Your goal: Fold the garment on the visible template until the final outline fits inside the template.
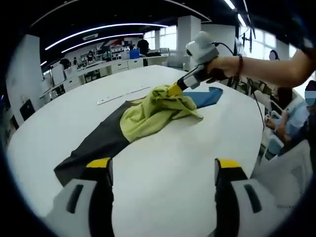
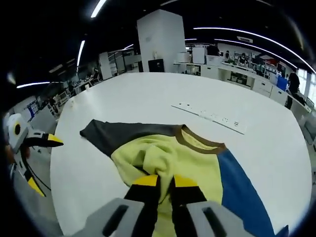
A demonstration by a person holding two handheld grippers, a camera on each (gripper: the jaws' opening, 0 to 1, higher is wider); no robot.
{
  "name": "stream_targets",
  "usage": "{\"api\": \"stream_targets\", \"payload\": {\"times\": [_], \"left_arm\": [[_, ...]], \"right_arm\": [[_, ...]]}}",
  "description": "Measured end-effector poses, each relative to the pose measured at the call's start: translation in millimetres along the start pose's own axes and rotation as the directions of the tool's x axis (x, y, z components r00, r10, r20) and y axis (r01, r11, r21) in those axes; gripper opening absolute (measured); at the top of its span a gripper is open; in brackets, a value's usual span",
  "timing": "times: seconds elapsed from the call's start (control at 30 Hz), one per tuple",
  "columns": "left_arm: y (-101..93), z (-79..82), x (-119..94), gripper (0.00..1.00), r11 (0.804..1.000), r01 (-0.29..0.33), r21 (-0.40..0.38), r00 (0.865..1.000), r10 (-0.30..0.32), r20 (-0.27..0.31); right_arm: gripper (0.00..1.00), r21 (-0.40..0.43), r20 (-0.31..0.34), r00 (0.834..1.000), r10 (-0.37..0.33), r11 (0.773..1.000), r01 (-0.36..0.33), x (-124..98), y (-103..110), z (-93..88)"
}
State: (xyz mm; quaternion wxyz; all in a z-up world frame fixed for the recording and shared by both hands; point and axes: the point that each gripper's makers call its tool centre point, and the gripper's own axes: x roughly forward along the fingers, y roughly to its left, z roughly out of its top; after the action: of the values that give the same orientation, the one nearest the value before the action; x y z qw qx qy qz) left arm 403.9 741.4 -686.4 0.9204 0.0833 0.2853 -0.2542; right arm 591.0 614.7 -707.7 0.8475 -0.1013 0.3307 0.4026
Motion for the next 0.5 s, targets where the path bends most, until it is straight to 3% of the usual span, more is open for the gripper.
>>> {"api": "stream_targets", "payload": {"times": [0.2, 0.5], "left_arm": [[-0.4, -2.2, 4.5, 0.8, 1.0, 0.0, -0.019, 1.0, 0.0, -0.003], [1.2, -4.6, 12.7, 0.75, 0.999, -0.006, -0.04, 1.0, 0.006, -0.01]], "right_arm": [[0.05, -0.002, -0.017, 1.0, -0.013, 1.0, 0.013, 13.2, -10.4, -4.3], [0.05, 0.065, -0.055, 0.998, -0.039, 0.997, 0.043, 31.7, -28.7, -15.4]]}}
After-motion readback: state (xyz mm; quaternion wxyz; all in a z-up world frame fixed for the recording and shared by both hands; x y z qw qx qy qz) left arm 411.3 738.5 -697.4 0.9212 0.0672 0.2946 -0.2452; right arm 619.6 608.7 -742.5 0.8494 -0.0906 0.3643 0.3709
